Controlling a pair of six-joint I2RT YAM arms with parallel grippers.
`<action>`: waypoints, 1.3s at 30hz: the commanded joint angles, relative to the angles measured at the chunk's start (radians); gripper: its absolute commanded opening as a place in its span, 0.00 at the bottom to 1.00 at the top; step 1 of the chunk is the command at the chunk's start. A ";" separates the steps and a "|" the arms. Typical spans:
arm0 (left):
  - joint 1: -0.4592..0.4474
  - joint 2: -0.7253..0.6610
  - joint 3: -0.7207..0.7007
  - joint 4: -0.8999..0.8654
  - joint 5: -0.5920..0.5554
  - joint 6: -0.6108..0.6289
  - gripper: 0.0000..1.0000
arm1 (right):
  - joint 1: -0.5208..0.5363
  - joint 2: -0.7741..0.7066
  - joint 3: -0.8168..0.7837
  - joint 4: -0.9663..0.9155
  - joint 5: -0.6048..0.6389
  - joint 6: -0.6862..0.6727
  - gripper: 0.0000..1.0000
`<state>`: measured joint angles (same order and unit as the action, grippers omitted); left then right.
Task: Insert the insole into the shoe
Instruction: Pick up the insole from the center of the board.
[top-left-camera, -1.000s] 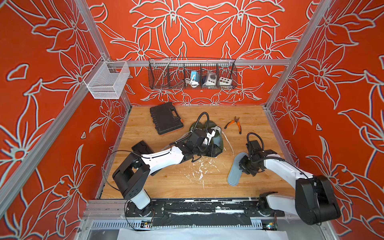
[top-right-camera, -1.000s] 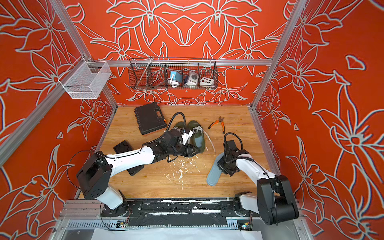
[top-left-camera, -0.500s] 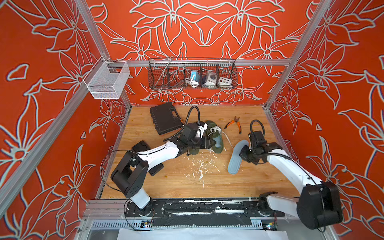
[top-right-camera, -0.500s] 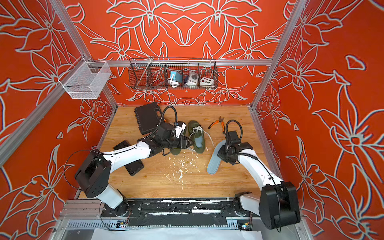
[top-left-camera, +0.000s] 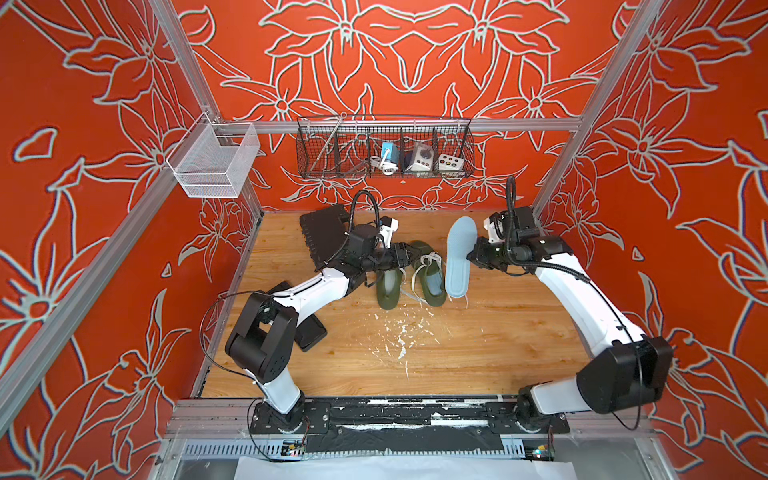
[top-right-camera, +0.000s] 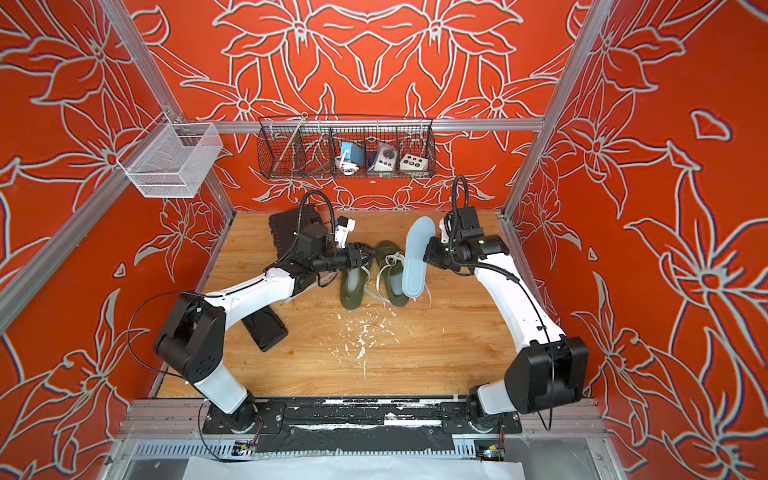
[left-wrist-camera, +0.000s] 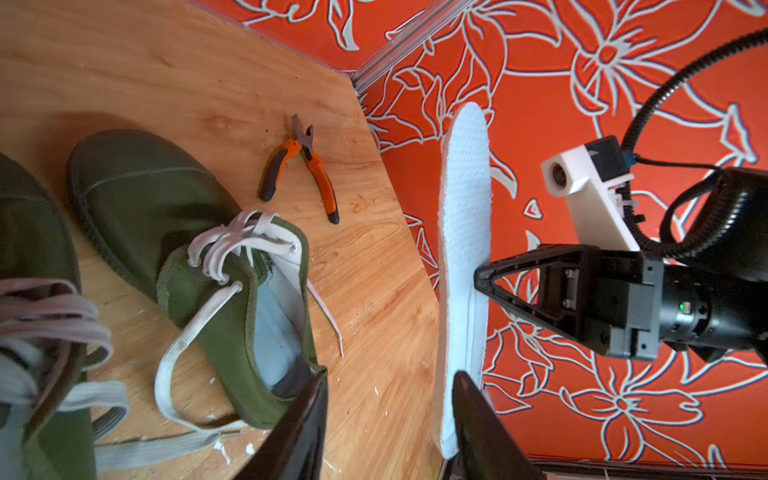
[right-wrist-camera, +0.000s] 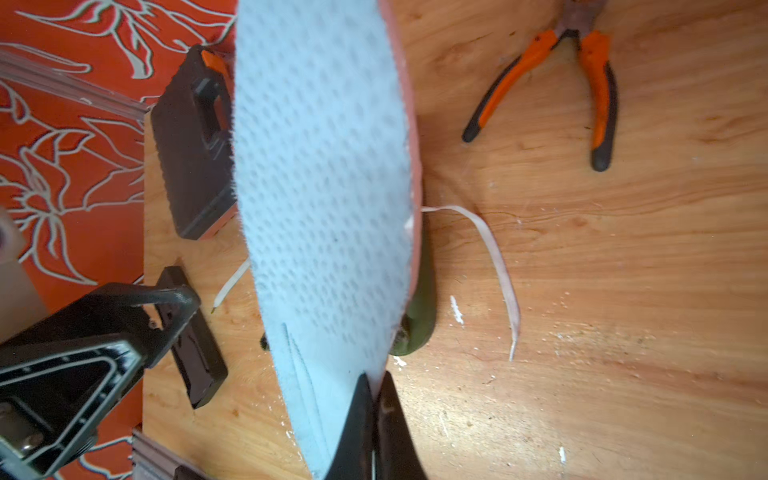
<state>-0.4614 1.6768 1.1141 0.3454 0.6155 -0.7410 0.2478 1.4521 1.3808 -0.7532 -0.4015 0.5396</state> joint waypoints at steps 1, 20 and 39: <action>0.014 0.026 -0.032 0.165 0.071 -0.066 0.49 | 0.033 0.034 0.042 -0.037 -0.092 -0.054 0.00; 0.041 0.124 -0.007 0.296 0.141 -0.140 0.18 | 0.177 0.216 0.208 -0.134 -0.221 -0.243 0.00; 0.041 -0.038 -0.228 0.380 -0.176 -0.539 0.00 | 0.320 -0.009 -0.088 0.342 0.123 -0.343 0.99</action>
<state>-0.4232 1.7004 0.9142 0.6613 0.5507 -1.1694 0.5465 1.4456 1.3235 -0.5480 -0.3473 0.2314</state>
